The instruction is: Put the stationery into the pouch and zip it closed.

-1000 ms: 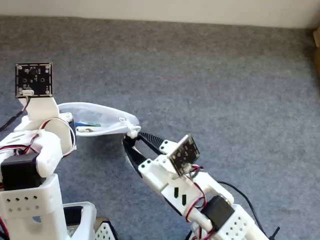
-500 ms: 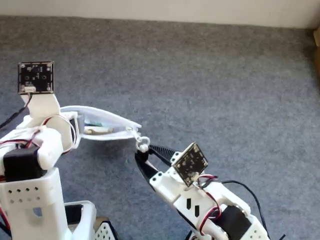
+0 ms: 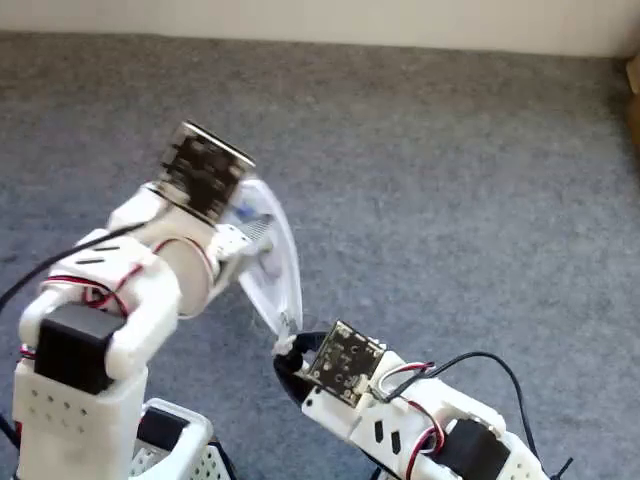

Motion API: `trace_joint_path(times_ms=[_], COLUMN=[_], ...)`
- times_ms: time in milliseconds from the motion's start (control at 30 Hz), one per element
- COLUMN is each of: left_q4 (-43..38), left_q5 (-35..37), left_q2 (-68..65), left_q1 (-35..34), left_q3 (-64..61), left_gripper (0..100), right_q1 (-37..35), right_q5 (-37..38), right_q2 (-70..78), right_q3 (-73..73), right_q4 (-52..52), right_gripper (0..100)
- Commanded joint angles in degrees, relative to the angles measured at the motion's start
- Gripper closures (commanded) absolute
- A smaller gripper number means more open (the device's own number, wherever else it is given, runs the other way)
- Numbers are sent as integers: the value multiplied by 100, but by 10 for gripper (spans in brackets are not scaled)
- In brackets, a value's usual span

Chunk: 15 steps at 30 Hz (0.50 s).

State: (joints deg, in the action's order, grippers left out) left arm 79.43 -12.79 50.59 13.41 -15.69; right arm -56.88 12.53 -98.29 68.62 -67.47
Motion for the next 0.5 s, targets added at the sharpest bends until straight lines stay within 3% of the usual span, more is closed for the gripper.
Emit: trace_joint_path(times_ms=[0,233,467], left_q4=[-396,-422,-343], left_q5=[-501,-1116,-1152], left_q2=[-66,-57,-13], left_q1=[910,2000,2062], left_q3=[171,-154,-101], left_gripper=[765,764,723], right_q1=[-110,-110,-84], right_q5=[79,79,79], right_q2=[101,101,92], right_q3=[-338,-347,-356], right_q4=[-22,-22,-22], right_gripper=[994,994,994])
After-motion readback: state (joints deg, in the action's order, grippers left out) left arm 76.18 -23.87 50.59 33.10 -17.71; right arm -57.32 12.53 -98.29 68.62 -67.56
